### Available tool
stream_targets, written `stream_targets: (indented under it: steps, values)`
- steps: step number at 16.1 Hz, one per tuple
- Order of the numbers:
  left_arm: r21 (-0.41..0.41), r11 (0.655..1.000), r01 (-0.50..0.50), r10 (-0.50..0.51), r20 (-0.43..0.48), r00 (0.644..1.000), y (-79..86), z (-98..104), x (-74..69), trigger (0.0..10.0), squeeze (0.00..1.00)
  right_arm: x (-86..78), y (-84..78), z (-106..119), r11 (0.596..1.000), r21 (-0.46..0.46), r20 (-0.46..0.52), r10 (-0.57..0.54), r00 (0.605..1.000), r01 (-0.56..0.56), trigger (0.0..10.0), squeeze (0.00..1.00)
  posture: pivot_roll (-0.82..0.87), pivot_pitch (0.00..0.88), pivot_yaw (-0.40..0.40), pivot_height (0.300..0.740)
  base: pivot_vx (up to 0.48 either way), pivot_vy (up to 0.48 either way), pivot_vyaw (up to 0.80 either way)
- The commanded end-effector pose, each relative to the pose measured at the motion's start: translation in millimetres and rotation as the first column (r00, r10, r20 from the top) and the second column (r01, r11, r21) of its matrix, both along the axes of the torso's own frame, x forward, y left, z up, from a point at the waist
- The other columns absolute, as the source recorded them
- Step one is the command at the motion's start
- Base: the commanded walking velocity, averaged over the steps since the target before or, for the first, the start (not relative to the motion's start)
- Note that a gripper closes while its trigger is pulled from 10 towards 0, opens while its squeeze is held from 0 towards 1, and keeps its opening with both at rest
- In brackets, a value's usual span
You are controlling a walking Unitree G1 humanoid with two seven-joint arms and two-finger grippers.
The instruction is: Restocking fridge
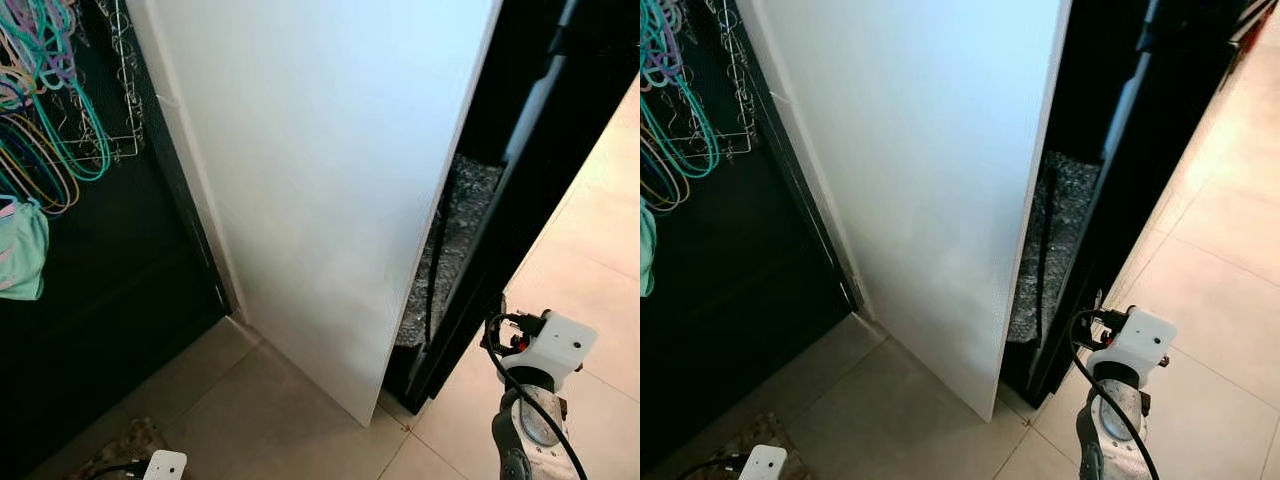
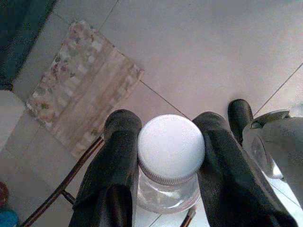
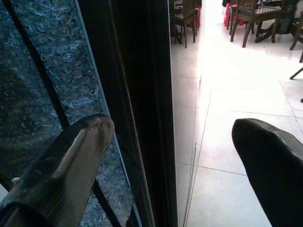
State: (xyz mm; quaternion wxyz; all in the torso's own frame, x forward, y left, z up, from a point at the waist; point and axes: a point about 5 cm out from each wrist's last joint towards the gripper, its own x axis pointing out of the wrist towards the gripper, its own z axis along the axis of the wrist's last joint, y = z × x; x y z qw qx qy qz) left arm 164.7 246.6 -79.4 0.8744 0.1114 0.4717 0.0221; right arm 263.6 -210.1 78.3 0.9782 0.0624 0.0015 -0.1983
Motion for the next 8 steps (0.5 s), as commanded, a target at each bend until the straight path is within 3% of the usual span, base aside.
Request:
stream_targets:
  steps: [1,8]
  values:
    - [-0.006,1.000,0.008,-0.008,-0.008,1.000,-0.9,-1.2,-2.3,10.0,0.00,-0.6,0.9,-1.9,1.000,-0.001,-0.010,0.000,1.000,0.000,10.0,0.00,-0.01,0.000,0.038,0.740,0.000,0.000,0.00]
    - [-0.010,1.000,0.020,-0.020,-0.009,1.000,-3.8,-2.0,-2.3,10.0,0.00,1.5,3.4,0.9,1.000,-0.020,-0.004,0.017,1.000,-0.017,10.0,0.00,-0.02,0.003,0.035,0.740,0.229,0.000,0.00]
